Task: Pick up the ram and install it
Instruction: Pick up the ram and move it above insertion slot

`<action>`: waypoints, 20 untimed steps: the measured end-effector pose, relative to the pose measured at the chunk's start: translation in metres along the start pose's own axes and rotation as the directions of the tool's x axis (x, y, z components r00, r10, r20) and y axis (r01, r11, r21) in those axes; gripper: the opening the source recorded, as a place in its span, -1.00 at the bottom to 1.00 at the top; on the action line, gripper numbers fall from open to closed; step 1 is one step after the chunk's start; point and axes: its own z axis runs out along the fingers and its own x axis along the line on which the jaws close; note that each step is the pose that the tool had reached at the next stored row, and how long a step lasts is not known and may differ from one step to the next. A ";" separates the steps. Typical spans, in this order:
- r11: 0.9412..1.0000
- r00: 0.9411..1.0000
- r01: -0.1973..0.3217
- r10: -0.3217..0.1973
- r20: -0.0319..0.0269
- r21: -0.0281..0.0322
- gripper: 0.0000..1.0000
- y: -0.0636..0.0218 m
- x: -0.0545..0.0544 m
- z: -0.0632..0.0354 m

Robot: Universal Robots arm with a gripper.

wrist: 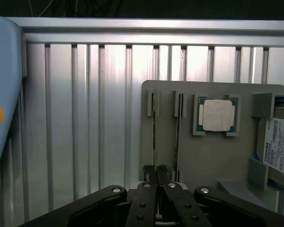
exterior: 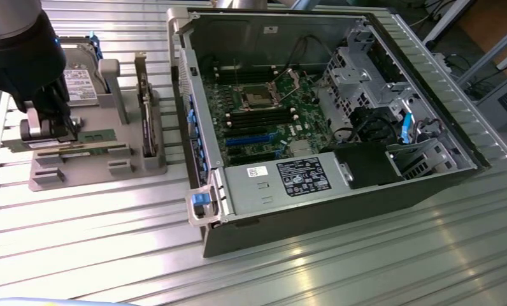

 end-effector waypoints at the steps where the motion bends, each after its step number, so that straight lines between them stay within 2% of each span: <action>1: 1.000 1.000 0.000 0.000 0.000 0.000 -0.76 0.0000 0.000 -0.0004; 20: 1.000 1.000 0.000 0.000 0.000 0.000 -0.76 -0.0001 0.000 -0.0134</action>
